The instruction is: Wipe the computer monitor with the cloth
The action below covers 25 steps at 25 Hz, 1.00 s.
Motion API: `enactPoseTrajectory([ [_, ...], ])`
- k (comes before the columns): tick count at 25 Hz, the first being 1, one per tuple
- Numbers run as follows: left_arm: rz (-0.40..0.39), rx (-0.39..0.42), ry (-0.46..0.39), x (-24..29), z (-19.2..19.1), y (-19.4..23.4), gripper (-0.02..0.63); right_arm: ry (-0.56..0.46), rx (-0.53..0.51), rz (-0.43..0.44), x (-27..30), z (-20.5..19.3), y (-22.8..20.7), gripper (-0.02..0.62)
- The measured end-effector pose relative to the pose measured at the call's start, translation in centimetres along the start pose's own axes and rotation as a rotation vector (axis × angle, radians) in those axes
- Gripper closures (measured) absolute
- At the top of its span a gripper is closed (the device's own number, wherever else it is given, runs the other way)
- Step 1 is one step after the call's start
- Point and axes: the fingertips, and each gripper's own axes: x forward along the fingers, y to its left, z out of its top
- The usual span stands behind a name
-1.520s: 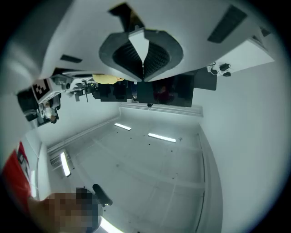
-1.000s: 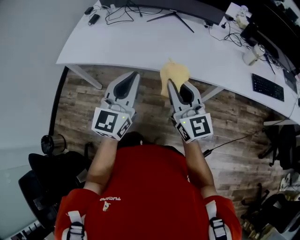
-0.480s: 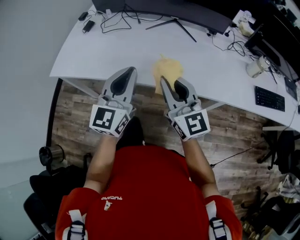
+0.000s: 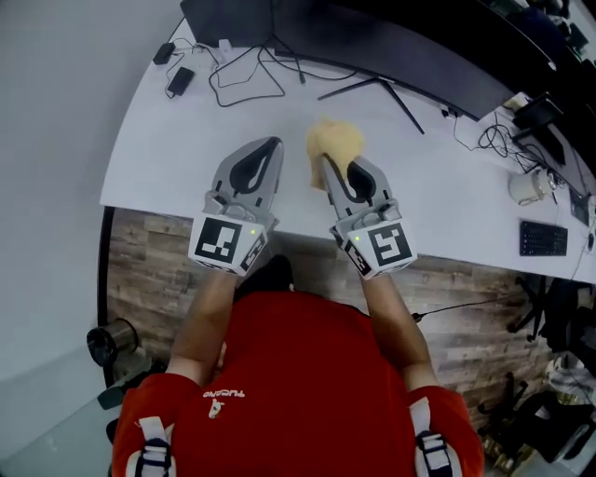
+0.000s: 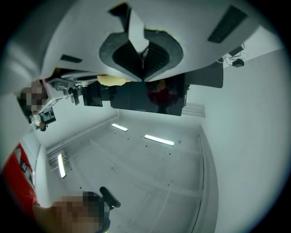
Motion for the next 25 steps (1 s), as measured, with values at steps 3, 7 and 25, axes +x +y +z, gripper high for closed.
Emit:
enactPoseTrajectory([
  [3, -0.001, -0.008, 0.01, 1.7, -0.7, 4.9, 0.595, 0.019, 0.02, -0.006, 5.4, -0.9, -0.3, 0.537],
  [7, 0.002, -0.006, 0.011, 3.8, -1.3, 10.4, 0.595, 0.034, 0.039, -0.018, 11.7, -2.0, -0.8, 0.537],
  [25, 0.011, -0.049, 0.041, 10.8, -6.4, 22.2, 0.595, 0.192, 0.196, -0.039, 30.0, -11.7, -4.7, 0.537],
])
